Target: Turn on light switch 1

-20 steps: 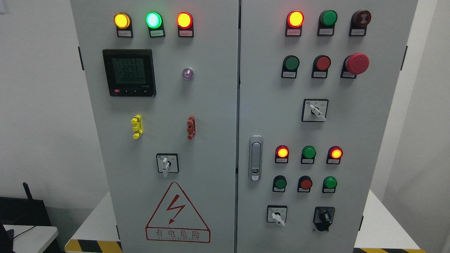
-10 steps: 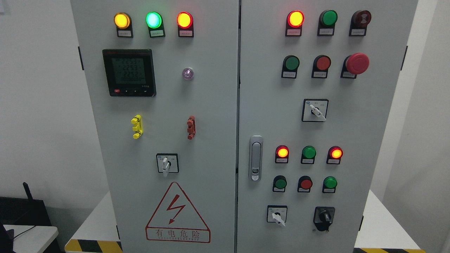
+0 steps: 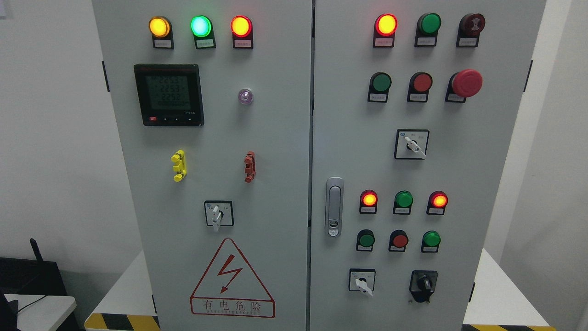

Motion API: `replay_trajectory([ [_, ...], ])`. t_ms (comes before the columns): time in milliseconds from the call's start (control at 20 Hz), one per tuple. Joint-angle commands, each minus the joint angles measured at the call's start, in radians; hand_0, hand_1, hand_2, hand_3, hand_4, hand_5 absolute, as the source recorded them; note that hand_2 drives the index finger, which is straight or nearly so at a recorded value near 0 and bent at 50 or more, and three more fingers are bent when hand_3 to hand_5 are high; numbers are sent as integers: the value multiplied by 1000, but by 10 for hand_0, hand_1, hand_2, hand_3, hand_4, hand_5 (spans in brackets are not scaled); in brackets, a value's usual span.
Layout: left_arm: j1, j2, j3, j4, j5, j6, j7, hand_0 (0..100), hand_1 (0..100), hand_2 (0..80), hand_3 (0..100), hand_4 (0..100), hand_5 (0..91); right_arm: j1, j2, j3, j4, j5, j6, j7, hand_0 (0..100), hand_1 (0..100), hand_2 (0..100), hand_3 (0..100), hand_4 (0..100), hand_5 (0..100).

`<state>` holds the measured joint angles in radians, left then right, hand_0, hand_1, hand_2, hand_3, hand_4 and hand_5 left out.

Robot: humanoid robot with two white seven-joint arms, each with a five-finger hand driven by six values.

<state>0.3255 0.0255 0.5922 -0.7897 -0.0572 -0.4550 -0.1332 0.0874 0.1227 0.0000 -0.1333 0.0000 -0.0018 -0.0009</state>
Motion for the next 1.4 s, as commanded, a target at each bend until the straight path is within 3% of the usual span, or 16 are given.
replay_trajectory([
  [0, 27, 43, 202, -238, 8, -82, -22, 425, 270, 167, 397, 511, 185, 0, 0, 20, 0, -26, 0, -1, 120, 389, 0, 0, 0, 0],
  [301, 15, 125, 192, -388, 106, -108, -81, 313, 355, 253, 530, 632, 370, 0, 0, 20, 0, -26, 0, -1, 120, 389, 0, 0, 0, 0],
  [551, 15, 125, 103, -592, 109, -108, -71, 279, 397, 280, 554, 653, 416, 0, 0, 20, 0, -26, 0, -1, 120, 389, 0, 0, 0, 0],
  [752, 9, 129, -14, -753, 108, -94, 18, 259, 399, 285, 561, 656, 433, 0, 0, 20, 0, -26, 0, -1, 120, 389, 0, 0, 0, 0],
  [952, 7, 128, -119, -910, 97, -86, 39, 255, 379, 290, 562, 663, 452, 0, 0, 20, 0, -26, 0, -1, 120, 389, 0, 0, 0, 0],
  [1153, -9, 140, -264, -973, 50, -42, 190, 267, 382, 294, 558, 658, 452, 0, 0, 20, 0, -26, 0, -1, 120, 389, 0, 0, 0, 0],
  [1353, -48, 157, -365, -1000, 28, -16, 257, 311, 381, 309, 557, 666, 462, 0, 0, 20, 1, -26, 0, -1, 120, 389, 0, 0, 0, 0],
])
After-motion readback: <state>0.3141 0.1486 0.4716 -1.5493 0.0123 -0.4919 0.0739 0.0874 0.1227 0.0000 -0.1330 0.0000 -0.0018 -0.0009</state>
